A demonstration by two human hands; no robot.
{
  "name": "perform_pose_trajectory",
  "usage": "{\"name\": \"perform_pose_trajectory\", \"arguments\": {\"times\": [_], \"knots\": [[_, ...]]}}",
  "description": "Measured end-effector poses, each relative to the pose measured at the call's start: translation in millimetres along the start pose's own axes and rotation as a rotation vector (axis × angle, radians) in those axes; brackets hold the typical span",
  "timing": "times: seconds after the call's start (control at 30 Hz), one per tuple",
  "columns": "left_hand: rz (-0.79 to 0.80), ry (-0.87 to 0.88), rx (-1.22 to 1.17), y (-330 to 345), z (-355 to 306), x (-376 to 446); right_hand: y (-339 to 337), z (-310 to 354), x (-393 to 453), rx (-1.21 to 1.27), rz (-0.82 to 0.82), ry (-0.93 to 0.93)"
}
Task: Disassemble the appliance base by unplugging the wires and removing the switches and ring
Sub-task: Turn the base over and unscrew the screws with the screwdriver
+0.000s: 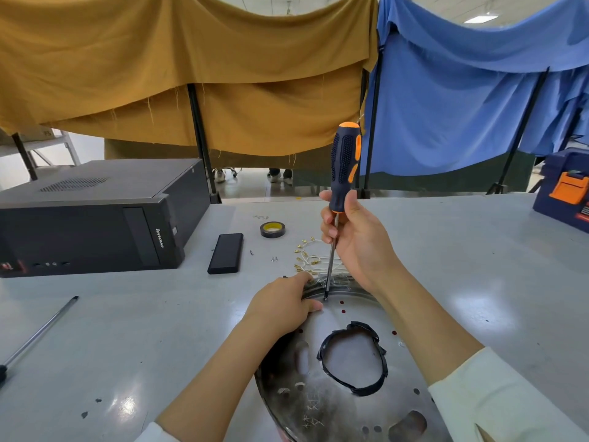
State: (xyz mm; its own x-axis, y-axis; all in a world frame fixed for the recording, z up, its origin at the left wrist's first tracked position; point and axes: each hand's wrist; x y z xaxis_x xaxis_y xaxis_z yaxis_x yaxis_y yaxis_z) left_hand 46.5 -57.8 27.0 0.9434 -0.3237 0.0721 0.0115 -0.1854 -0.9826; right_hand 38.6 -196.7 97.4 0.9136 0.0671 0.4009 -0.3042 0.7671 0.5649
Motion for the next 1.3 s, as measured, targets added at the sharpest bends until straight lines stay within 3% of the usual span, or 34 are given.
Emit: {"name": "perform_pose_trajectory", "arguments": {"times": [0.53, 1.3], "knots": [[-0.013, 0.007, -0.002, 0.0, -0.4, -0.7, 2.6, -3.3, 0.0, -0.105, 0.026, -0.022], [-0.005, 0.006, -0.010, 0.1, 0.0, 0.1, 5.2, -2.2, 0.1, -0.055, 0.004, -0.031]]}}
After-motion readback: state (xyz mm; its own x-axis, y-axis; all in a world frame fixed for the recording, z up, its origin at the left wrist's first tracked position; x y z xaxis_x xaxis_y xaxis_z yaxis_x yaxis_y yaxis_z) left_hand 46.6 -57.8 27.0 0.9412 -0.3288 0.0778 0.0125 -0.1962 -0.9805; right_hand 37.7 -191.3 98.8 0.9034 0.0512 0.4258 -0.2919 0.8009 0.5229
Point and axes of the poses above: each hand's wrist, its own x-axis towards the middle knuckle, its own y-axis out of the palm, z = x × y, and after that the axes turned 11 degrees about x, right-handed
